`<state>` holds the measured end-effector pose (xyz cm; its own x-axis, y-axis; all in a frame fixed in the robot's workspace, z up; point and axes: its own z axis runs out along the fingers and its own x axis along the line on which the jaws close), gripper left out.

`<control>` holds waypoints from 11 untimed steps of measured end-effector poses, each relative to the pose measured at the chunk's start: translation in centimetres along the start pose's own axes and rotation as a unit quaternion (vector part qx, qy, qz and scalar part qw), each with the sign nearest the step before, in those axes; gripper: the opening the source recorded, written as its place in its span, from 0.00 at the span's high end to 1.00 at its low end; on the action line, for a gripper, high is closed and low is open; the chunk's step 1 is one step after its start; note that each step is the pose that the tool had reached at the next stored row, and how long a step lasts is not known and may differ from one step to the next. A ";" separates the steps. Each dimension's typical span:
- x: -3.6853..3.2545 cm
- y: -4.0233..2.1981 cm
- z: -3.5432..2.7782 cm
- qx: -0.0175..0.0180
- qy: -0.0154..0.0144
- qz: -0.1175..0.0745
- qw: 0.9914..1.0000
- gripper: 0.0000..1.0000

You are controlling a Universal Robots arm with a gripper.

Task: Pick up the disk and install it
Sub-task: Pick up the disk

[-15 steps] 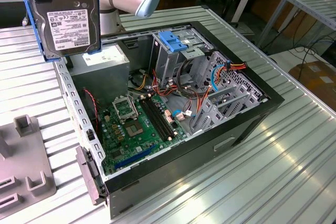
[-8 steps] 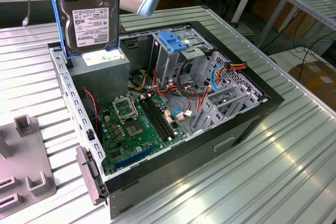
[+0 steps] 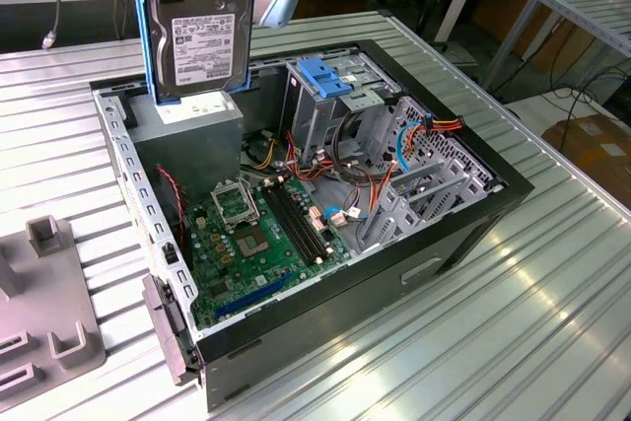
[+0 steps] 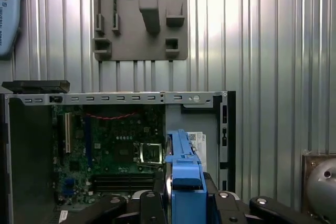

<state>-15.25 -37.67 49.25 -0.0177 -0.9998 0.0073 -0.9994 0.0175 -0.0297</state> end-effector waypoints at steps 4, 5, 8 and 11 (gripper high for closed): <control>1.70 -0.15 0.21 0.000 0.000 0.000 1.000 0.64; 2.13 -0.20 0.27 0.000 0.000 0.000 1.000 0.64; 3.23 -0.35 0.42 0.000 0.000 0.000 1.000 0.64; 4.04 -0.52 0.56 0.000 0.000 0.000 1.000 0.64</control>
<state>-14.78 -41.72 48.74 -0.0176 -0.9998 0.0072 -0.9994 0.0174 -0.0297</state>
